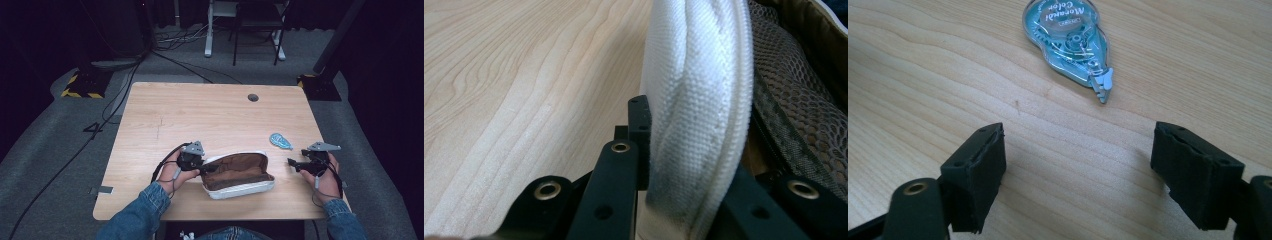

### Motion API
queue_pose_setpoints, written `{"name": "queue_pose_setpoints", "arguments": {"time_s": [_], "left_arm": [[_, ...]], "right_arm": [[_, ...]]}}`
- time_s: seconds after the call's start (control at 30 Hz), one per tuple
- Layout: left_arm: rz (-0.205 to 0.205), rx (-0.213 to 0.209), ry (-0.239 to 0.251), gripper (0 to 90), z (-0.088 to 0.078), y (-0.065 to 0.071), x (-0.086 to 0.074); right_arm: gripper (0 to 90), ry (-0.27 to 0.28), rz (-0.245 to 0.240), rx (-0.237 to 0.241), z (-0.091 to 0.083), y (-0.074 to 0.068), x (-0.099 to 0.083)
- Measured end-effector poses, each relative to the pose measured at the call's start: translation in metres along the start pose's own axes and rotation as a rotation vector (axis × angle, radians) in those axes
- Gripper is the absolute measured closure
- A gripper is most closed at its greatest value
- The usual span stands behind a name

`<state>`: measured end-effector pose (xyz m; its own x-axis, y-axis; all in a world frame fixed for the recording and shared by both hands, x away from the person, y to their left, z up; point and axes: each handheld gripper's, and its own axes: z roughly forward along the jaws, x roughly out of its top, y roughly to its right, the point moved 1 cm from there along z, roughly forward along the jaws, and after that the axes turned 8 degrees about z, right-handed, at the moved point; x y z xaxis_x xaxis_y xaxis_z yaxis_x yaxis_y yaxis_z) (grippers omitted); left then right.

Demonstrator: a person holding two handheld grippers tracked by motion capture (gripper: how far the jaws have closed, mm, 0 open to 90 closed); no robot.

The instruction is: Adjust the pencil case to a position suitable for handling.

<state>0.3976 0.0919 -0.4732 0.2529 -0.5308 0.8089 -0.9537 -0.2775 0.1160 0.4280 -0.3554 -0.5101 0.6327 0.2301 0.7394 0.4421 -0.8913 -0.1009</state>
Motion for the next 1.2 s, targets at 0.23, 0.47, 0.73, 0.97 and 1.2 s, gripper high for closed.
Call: {"name": "queue_pose_setpoints", "arguments": {"time_s": [0.23, 0.47, 0.73, 0.97, 1.2], "left_arm": [[0.017, 0.023, -0.038, 85.3, -0.003, -0.005, -0.007], [-0.025, 0.023, -0.039, 78.9, -0.002, -0.008, -0.011], [-0.069, 0.029, 0.018, 64.9, -0.002, -0.005, -0.01], [-0.099, 0.039, -0.113, 82.7, 0.001, -0.006, -0.014], [-0.121, 0.053, -0.112, 80.8, 0.001, -0.009, -0.015]], "right_arm": [[22.1, -0.001, -0.003, 0.003, 0.0, 0.0, 0.0], [22.1, -0.003, -0.005, 0.005, 0.0, 0.0, 0.0], [22.1, -0.003, -0.005, 0.006, 0.0, 0.0, 0.0], [22.1, -0.004, -0.004, 0.006, 0.0, 0.0, 0.0], [22.1, -0.003, -0.008, 0.009, 0.0, 0.0, 0.0]]}}
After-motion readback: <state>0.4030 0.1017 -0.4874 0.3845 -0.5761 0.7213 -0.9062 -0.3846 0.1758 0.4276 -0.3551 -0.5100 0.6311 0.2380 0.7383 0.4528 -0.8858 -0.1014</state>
